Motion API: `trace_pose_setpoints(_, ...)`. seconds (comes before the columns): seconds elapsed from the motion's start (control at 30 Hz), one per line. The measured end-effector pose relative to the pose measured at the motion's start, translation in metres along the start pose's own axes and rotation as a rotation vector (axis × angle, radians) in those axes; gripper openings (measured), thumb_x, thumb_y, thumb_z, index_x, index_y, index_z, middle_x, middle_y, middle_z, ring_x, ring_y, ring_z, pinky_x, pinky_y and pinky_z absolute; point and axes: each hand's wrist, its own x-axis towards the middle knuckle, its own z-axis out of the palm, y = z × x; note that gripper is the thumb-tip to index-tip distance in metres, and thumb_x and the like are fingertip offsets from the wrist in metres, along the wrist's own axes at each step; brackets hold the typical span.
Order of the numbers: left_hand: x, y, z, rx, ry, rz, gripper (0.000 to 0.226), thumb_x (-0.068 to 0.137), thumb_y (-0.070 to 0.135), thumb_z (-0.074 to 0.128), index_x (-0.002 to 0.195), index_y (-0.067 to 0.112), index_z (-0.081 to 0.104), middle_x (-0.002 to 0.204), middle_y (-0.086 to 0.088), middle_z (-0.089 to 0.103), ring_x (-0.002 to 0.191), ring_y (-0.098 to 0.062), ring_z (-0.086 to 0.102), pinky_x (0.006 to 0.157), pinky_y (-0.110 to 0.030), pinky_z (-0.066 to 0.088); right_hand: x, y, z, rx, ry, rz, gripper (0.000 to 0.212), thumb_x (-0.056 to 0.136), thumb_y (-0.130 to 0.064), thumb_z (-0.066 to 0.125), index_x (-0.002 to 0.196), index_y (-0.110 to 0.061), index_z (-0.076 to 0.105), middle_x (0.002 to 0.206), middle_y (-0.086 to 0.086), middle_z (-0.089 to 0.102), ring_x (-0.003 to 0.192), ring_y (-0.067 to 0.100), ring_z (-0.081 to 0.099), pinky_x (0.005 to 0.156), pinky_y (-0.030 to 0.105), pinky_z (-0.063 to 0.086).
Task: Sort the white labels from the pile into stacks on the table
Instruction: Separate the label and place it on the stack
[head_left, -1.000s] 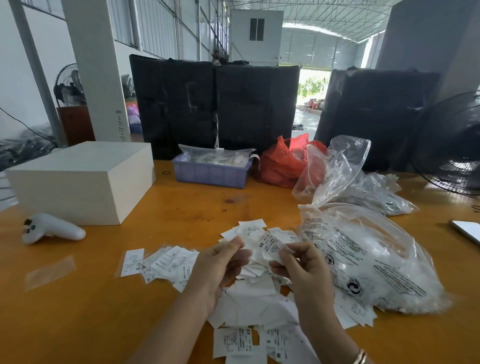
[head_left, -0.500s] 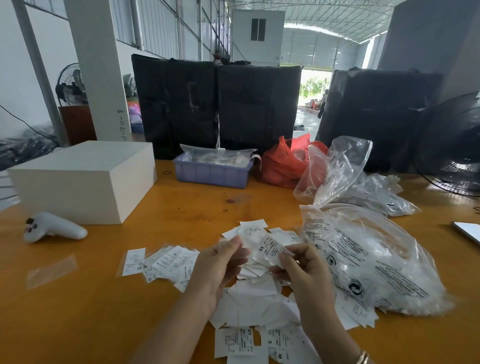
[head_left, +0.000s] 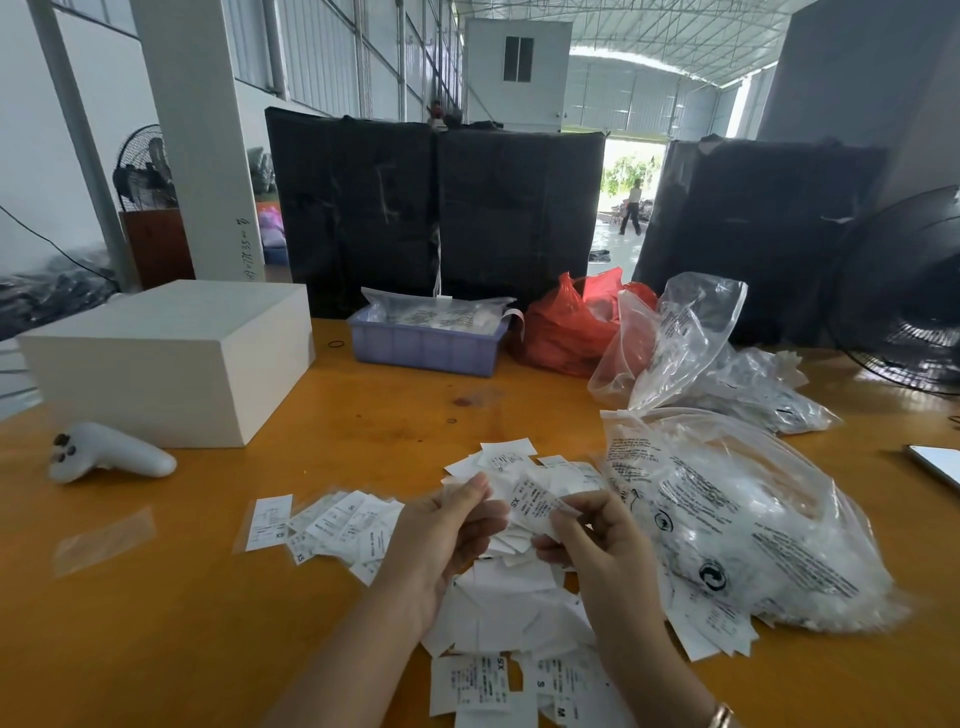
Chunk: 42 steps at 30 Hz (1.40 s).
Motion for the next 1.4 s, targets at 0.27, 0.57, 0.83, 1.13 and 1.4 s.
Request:
trace_pose_setpoints(0.27,0.0017,-0.0008,-0.0009,-0.016,0.016,-0.009,0.022,0.082,0.031,0.070,0.090,0.011,0.070,0.084,-0.007,0.076,0.070,-0.012,0.073,0.050,-0.018,0.051,0.0017,-0.0057,-0.0059,0.082,0.084,-0.035,0.008,0.089,-0.005,0.061,0.083,-0.009,0.061,0.068,0.005,0.068,0.065,0.026,0.070,0.056,0.022,0.054)
trace_pose_setpoints(0.57,-0.0001,-0.0031,0.0014,-0.014,-0.029,0.003,0.041,0.058,0.043,0.075,0.085,0.012,0.072,0.085,-0.009,0.076,0.071,-0.012,0.073,0.050,-0.017,0.051,0.0013,-0.0036,-0.0014,0.084,0.048,-0.050,0.008,0.088,0.000,0.061,0.083,-0.005,0.061,0.069,0.007,0.068,0.063,0.025,0.070,0.056,0.023,0.055)
trace_pose_setpoints(0.83,-0.0026,0.0006,0.0011,-0.020,-0.068,0.005,0.047,0.061,0.042,0.073,0.095,0.010,0.069,0.086,-0.008,0.076,0.072,-0.012,0.073,0.050,-0.018,0.051,0.0040,-0.0007,-0.0028,-0.075,0.024,-0.090,0.011,0.087,0.001,0.062,0.083,-0.009,0.061,0.073,0.005,0.070,0.063,0.020,0.070,0.056,0.022,0.055)
trace_pose_setpoints(1.13,-0.0053,0.0020,-0.0017,0.070,-0.167,0.031,0.029,0.067,0.042,0.071,0.081,0.017,0.078,0.079,-0.006,0.074,0.068,-0.012,0.068,0.060,-0.021,0.054,0.0032,0.0003,-0.0018,-0.107,-0.177,0.063,0.013,0.088,0.000,0.062,0.095,-0.010,0.065,0.061,0.004,0.067,0.058,0.021,0.068,0.054,0.022,0.052)
trace_pose_setpoints(1.4,-0.0067,0.0001,0.0024,0.088,-0.224,0.070,0.018,0.079,0.020,0.072,0.096,0.017,0.075,0.096,-0.011,0.074,0.080,-0.017,0.071,0.064,-0.021,0.054,0.0060,-0.0057,-0.0011,-0.017,-0.159,0.142,0.019,0.086,-0.004,0.066,0.102,-0.010,0.056,0.061,0.006,0.066,0.050,0.014,0.062,0.044,0.017,0.044)
